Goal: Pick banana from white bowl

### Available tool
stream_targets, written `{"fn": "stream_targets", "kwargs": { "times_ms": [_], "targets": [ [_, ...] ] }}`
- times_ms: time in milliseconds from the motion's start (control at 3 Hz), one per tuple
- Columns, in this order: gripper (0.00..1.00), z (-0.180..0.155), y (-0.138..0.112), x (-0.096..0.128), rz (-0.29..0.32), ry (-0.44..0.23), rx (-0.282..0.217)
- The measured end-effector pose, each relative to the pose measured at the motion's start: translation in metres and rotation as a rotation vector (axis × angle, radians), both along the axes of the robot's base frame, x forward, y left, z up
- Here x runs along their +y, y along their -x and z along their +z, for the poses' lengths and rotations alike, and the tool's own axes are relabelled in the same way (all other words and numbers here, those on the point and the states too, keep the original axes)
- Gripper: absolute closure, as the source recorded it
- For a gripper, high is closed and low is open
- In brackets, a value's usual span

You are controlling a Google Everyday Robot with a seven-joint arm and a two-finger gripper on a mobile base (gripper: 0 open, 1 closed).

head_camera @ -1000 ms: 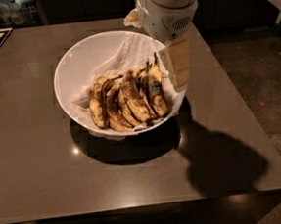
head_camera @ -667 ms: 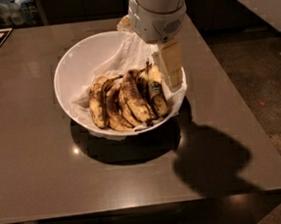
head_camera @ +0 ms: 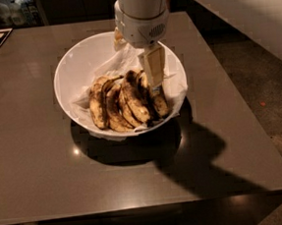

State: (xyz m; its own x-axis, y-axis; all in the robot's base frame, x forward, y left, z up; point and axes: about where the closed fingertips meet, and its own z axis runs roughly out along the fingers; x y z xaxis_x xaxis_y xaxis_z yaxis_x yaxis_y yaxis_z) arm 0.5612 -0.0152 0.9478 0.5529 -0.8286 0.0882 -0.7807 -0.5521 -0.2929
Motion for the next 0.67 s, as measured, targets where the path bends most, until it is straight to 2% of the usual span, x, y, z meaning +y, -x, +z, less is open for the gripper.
{"fn": "stream_targets", "kwargs": {
  "times_ms": [333, 667],
  "targets": [
    [0.34, -0.0054, -0.0025, 0.0046, 0.015, 0.020, 0.010],
    [0.34, -0.0116, -0.0037, 0.0079, 0.025, 0.034, 0.021]
  ]
}}
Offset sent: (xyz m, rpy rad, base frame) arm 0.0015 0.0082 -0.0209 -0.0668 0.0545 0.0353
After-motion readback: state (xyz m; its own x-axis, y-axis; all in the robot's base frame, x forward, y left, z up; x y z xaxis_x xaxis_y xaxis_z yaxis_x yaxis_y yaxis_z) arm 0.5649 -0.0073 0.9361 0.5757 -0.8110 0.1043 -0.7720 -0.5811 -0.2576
